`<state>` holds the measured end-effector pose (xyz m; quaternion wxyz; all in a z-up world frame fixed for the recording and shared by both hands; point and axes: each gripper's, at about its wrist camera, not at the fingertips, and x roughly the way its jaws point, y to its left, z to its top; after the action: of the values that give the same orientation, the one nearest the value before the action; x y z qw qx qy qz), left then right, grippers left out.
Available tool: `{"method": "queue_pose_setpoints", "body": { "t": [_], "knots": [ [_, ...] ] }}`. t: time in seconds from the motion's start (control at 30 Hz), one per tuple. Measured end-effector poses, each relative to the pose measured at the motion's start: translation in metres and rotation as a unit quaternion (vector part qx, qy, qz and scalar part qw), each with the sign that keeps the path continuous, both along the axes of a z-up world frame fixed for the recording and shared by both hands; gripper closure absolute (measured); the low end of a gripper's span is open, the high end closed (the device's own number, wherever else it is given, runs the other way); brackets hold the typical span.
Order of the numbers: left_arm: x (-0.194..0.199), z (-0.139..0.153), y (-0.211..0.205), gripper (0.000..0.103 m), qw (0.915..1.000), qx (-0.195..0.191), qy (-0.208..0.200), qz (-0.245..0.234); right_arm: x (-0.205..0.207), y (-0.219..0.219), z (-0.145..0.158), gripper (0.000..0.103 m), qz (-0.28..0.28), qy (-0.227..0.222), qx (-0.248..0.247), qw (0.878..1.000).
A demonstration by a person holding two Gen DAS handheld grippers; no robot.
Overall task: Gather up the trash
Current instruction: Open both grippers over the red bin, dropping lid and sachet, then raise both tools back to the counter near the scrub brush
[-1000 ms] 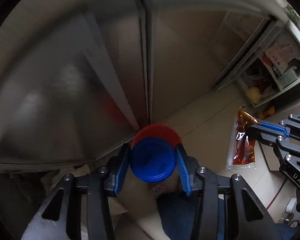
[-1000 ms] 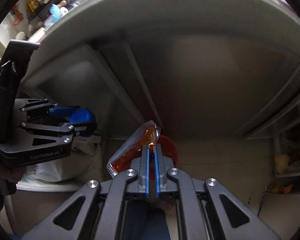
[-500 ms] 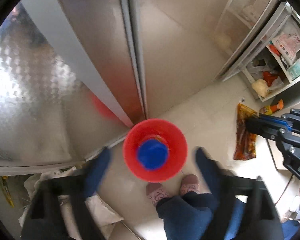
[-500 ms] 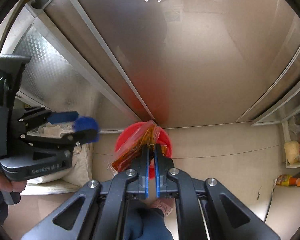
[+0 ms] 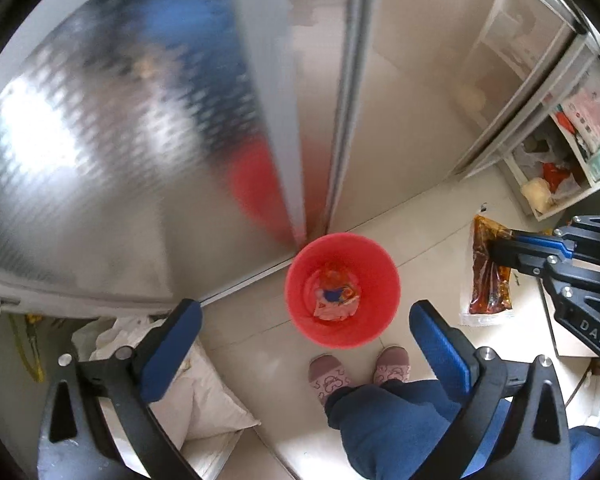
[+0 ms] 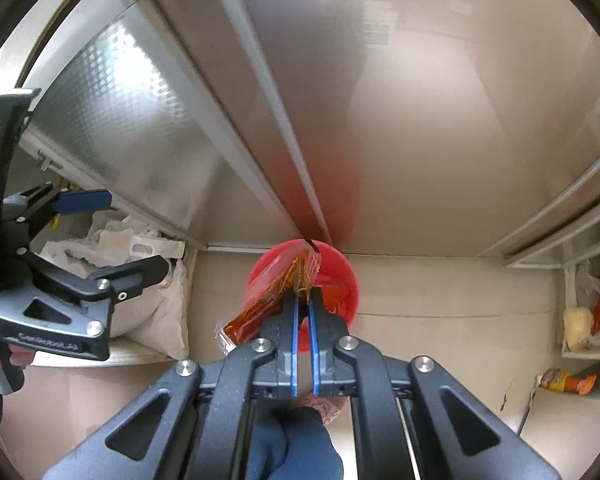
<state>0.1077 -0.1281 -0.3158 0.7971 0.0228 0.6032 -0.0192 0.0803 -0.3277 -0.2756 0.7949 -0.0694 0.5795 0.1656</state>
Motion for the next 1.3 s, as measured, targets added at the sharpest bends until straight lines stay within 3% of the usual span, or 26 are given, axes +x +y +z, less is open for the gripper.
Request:
{"method": "queue_pose_setpoints", "body": {
  "t": [0.4, 0.47, 0.5, 0.53, 0.6, 0.83, 0.97, 1.13, 1.3],
  "knots": [
    [-0.024, -0.007, 0.040, 0.000, 0.9983, 0.006, 0.001, 0.058, 0.008, 0.046, -0.027, 0.094, 0.059, 0.009, -0.044, 0.997],
    [-0.027, -0.002, 0.043, 0.000, 0.9983, 0.002, 0.001, 0.058, 0.006, 0.051, -0.030, 0.073, 0.065, 0.014, -0.061, 0.996],
    [-0.029, 0.001, 0.045, 0.000, 0.9982, 0.002, 0.000, 0.060, 0.005, 0.051, -0.028, 0.051, 0.066, 0.013, -0.063, 0.996],
    [-0.030, 0.005, 0.046, 0.000, 0.9982, 0.001, -0.001, 0.060, 0.004, 0.051, -0.024, 0.042, 0.066, 0.008, -0.059, 0.996],
    [-0.032, 0.013, 0.047, 0.000, 0.9982, 0.002, -0.002, 0.060, 0.001, 0.050, -0.016, 0.036, 0.071, 0.007, -0.055, 0.996],
    [-0.037, 0.066, 0.046, 0.000, 0.9983, -0.002, -0.013, 0.057, -0.008, 0.050, 0.040, 0.029, 0.068, -0.006, -0.053, 0.996],
    [-0.042, 0.112, 0.048, 0.000, 0.9980, 0.001, -0.026, 0.057, -0.012, 0.063, 0.075, 0.027, 0.056, -0.025, -0.047, 0.997],
    [-0.048, 0.171, 0.053, 0.000, 0.9964, -0.008, -0.047, 0.070, -0.017, 0.071, 0.128, 0.014, 0.059, -0.052, -0.045, 0.996],
    [-0.053, 0.223, 0.055, 0.000, 0.9942, 0.003, -0.069, 0.082, -0.020, 0.077, 0.177, 0.007, 0.056, -0.078, -0.040, 0.995]
  ]
}}
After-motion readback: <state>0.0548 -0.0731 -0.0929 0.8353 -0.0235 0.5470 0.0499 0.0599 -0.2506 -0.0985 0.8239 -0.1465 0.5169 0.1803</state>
